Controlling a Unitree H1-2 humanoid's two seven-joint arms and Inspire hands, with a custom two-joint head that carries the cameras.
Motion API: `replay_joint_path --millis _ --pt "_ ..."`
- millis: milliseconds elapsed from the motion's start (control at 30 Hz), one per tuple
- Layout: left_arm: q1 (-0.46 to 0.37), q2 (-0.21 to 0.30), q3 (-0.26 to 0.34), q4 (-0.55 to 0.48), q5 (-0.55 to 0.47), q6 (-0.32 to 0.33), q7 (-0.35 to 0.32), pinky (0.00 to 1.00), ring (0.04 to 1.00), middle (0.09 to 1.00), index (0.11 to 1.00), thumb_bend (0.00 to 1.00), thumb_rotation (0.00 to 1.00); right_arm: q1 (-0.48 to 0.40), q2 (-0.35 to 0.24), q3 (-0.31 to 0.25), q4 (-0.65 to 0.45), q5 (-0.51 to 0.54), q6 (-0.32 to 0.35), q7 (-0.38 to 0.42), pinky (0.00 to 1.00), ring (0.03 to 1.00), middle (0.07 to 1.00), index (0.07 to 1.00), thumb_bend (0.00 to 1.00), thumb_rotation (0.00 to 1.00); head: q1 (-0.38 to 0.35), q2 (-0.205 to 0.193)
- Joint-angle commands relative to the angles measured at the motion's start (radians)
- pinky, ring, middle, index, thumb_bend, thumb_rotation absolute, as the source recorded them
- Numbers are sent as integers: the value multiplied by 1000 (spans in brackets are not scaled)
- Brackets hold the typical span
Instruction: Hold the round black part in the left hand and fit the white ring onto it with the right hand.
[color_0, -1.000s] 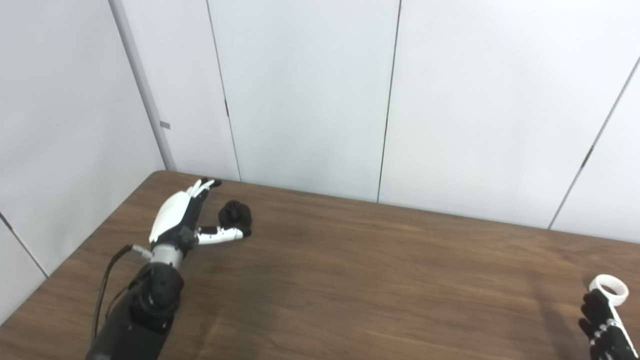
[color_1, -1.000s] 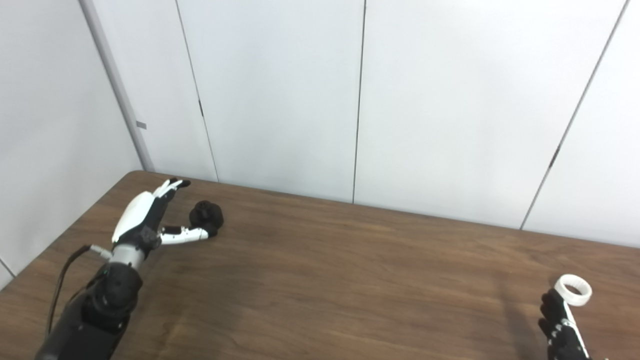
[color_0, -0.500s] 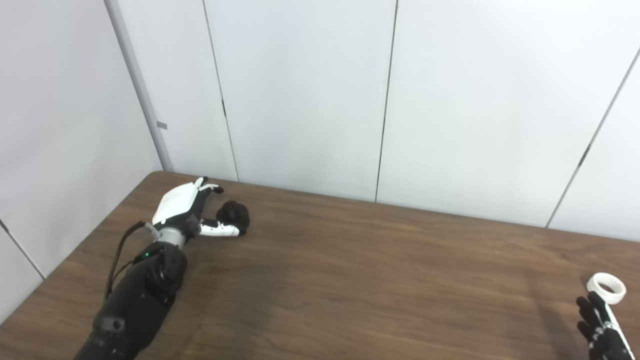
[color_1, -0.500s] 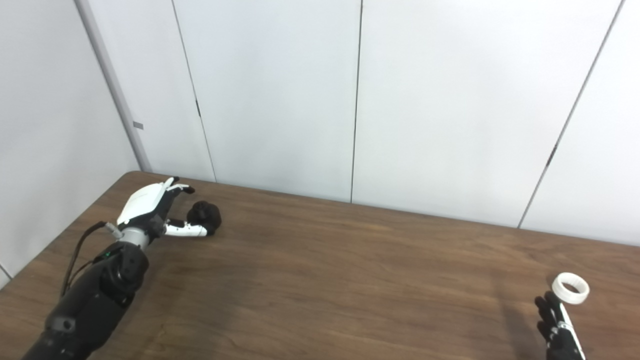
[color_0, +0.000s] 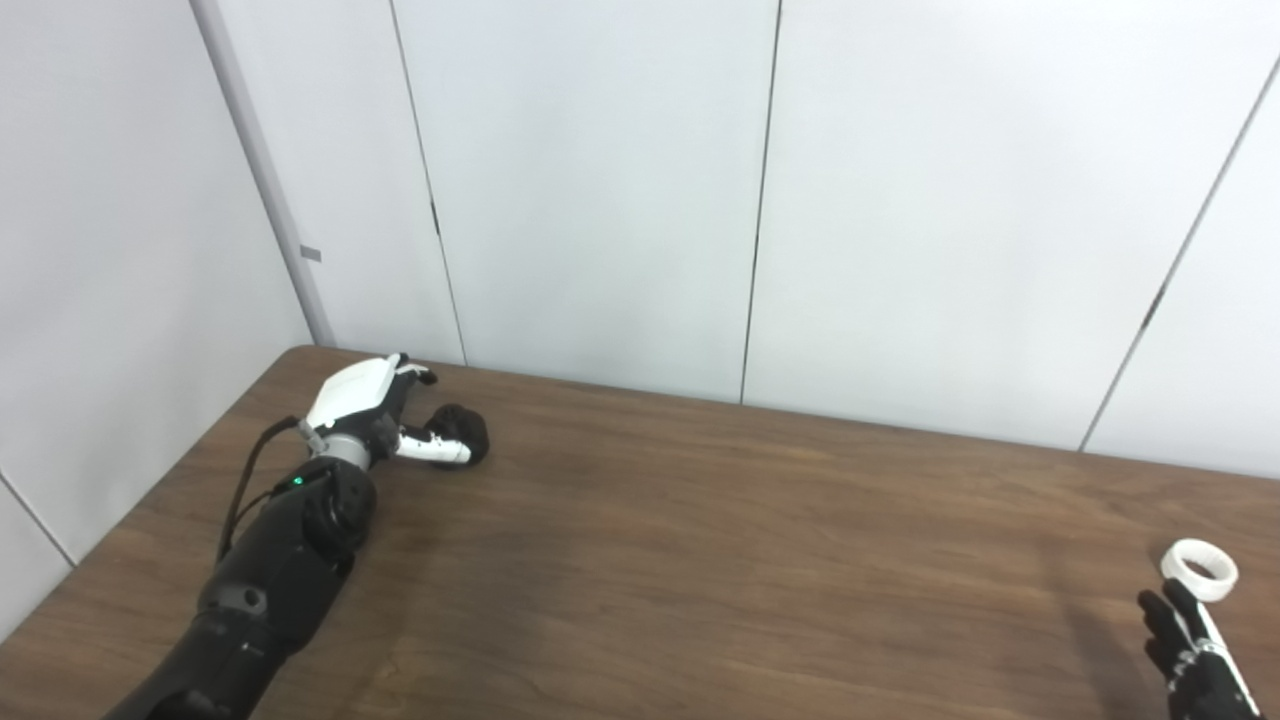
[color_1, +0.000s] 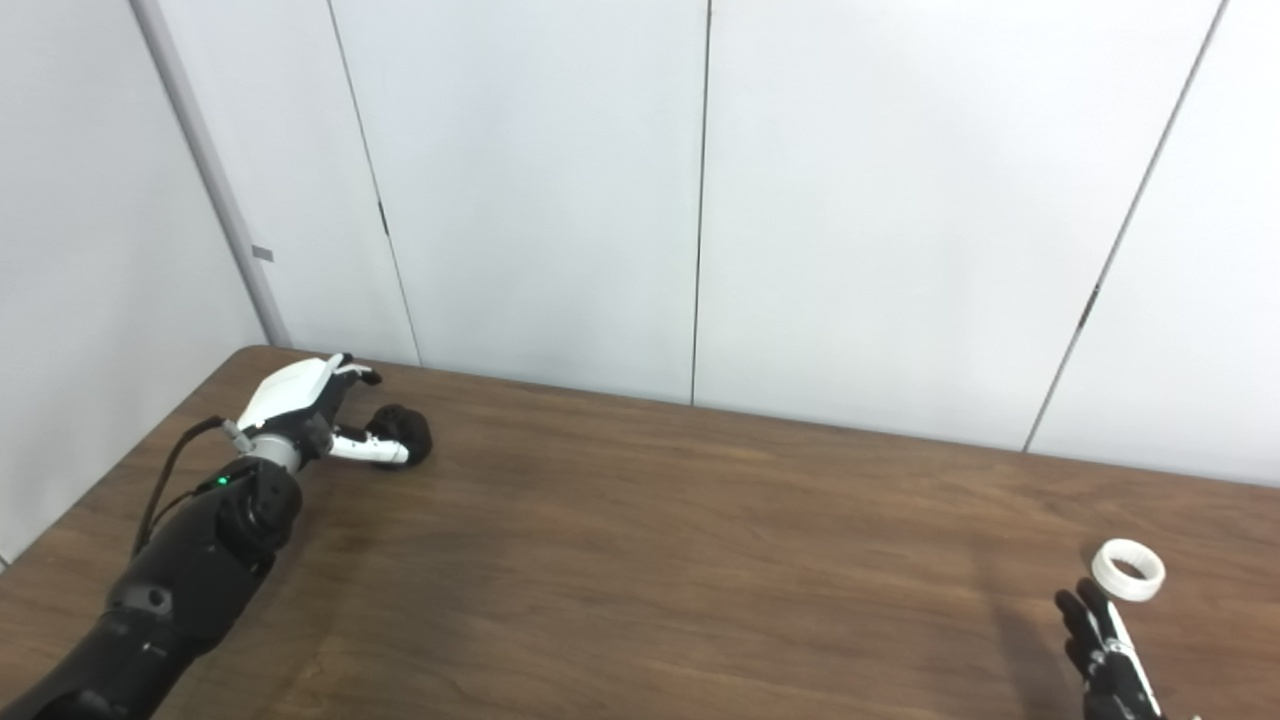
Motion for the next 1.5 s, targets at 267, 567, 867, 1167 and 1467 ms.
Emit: replay_joint_path --millis 267,567,867,1167,1467 --pt "-97 37 -39 36 14 23 -38 1000 1000 1000 827 1000 463 66 23 11 37 -6 -8 -8 1000 990 955 979 654 944 -2 7" --pt "-98 34 -46 46 -10 20 -61 1000 1000 1000 789 1000 435 67 25 10 38 -19 -8 -15 1000 982 949 977 653 943 -5 12" --pt "-96 39 -60 47 1 33 -68 1000 1000 1000 780 1000 438 70 24 10 30 -11 -7 -10 1000 980 947 979 644 939 -4 17" --pt "-94 41 -60 52 -4 31 -69 1000 1000 1000 777 1000 423 76 23 10 17 -10 3 -11 1000 974 944 979 641 934 -3 23" --pt "-90 41 -54 48 -9 34 -69 1000 1000 994 760 988 390 77 22 10 14 -4 1 -9 1000 973 940 977 646 931 -3 23"
